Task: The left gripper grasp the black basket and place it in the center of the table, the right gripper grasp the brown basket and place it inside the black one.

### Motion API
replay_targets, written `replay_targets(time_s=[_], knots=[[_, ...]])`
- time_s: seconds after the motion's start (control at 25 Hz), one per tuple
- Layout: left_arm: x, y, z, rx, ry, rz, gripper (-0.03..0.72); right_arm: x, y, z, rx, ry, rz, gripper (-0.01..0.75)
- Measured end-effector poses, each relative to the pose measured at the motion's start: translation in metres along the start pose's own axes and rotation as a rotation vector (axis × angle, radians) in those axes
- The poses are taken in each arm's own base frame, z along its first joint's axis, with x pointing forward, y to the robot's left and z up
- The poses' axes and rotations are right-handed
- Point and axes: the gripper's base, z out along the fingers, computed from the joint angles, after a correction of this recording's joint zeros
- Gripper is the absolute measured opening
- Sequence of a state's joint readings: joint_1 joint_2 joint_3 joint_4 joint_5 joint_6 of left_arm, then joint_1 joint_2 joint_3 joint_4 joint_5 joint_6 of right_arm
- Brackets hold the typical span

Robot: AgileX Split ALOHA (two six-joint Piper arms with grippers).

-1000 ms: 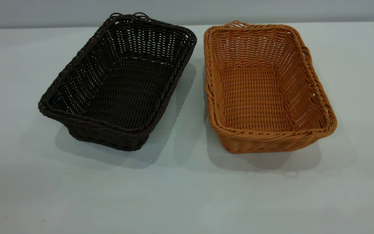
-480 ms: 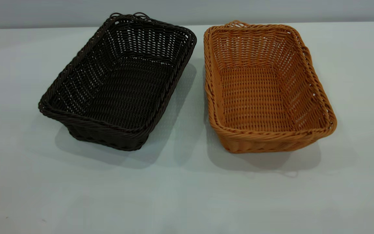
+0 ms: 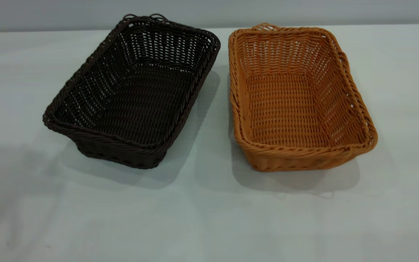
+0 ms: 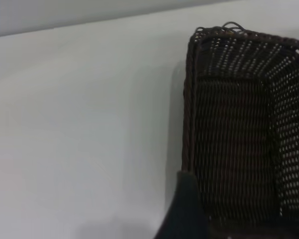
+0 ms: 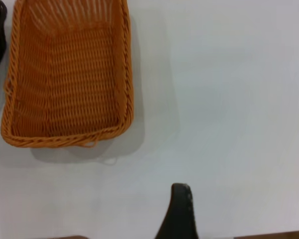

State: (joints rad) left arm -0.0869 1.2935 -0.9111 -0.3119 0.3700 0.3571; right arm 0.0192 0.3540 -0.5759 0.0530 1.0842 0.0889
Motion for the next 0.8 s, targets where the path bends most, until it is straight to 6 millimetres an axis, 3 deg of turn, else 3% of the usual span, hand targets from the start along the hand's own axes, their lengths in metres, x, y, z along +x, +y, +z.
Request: replay_targets(time_s=[0.28,0.48,0.64,0.8], knots=[[-0.018,0.000,0.116,0.043,0.165,0.032,0.548,-0.013,0.003,0.015,-0.021,0.040,0.029,0.563],[-0.013,-0.004,0.195,0.071,0.261,0.067,0.548,-0.020,0.006,0.029,-0.039,0.087,0.052,0.563],[-0.003,-0.007,0.237,0.087,0.313,0.080,0.548,-0.026,0.009,0.041,-0.072,0.134,0.090,0.563],[0.012,-0.006,0.265,0.089,0.360,0.090,0.548,-0.034,0.014,0.060,-0.108,0.193,0.147,0.563]])
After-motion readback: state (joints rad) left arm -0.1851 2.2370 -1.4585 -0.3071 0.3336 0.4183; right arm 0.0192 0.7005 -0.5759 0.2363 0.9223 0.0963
